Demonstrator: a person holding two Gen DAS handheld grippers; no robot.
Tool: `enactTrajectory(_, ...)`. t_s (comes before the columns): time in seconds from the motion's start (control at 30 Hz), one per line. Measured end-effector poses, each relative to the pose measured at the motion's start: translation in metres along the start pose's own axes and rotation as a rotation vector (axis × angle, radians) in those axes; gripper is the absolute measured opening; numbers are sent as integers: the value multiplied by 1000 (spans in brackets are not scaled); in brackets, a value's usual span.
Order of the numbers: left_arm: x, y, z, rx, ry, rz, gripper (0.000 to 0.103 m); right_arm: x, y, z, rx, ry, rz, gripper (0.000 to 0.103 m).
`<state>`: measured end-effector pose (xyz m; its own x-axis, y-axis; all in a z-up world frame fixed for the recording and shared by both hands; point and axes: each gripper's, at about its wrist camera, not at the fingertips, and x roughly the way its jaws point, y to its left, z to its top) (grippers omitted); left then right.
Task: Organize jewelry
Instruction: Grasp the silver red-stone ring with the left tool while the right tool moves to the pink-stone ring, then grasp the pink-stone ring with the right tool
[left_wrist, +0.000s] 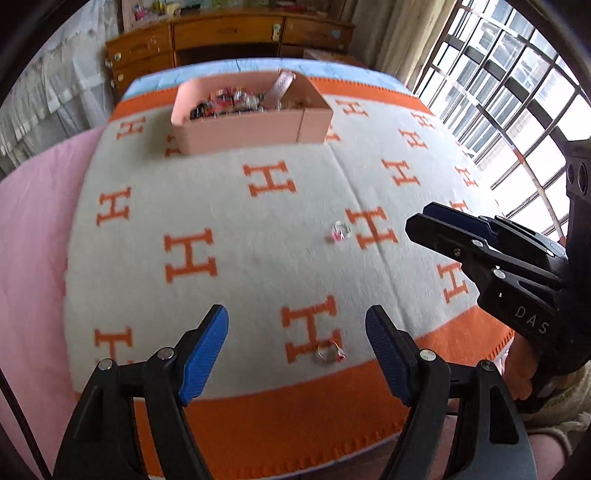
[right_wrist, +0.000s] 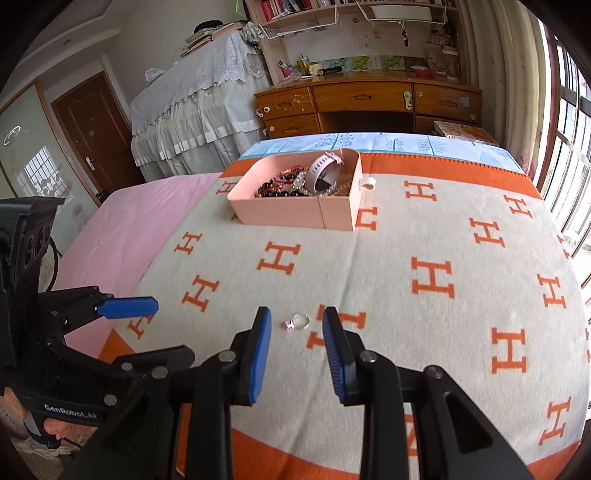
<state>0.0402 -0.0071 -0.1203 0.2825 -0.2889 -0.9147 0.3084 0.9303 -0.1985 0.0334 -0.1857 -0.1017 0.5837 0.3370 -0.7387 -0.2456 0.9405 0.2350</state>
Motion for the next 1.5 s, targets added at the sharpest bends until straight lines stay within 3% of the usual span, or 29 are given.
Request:
enactTrajectory(0.1, 15, 3, -10, -98, 62, -48, 74, 3, -3, -15, 2, 12, 1, 29)
enactTrajectory(0.17, 22, 4, -16, -153, 77, -59, 67, 4, -7, -23, 11, 17, 5, 29)
enactTrajectory(0.33, 37, 4, -30, -273, 88, -44, 48, 1, -16, -41, 14, 11, 6, 29)
enactTrajectory(0.47, 40, -4, -35, -320, 82, -12, 45, -5, -24, -51, 19, 0, 24, 29)
enactTrajectory(0.87, 46, -44, -32, -363, 95, 204, 42, -18, -41, -57, 53, -32, 84, 29)
enactTrajectory(1.07, 52, -57, -26, -374, 80, 276, 23, -15, -51, -58, 90, -17, 106, 29)
enactTrajectory(1.27, 53, -66, -23, -362, 77, 297, 22, -19, -54, -58, 88, -33, 106, 29)
enactTrajectory(1.33, 52, -66, -24, -354, 75, 282, 13, -19, -56, -59, 97, -31, 110, 29)
enactTrajectory(1.5, 47, -65, -28, -352, 39, 213, 10, -17, -54, -60, 92, -21, 121, 29)
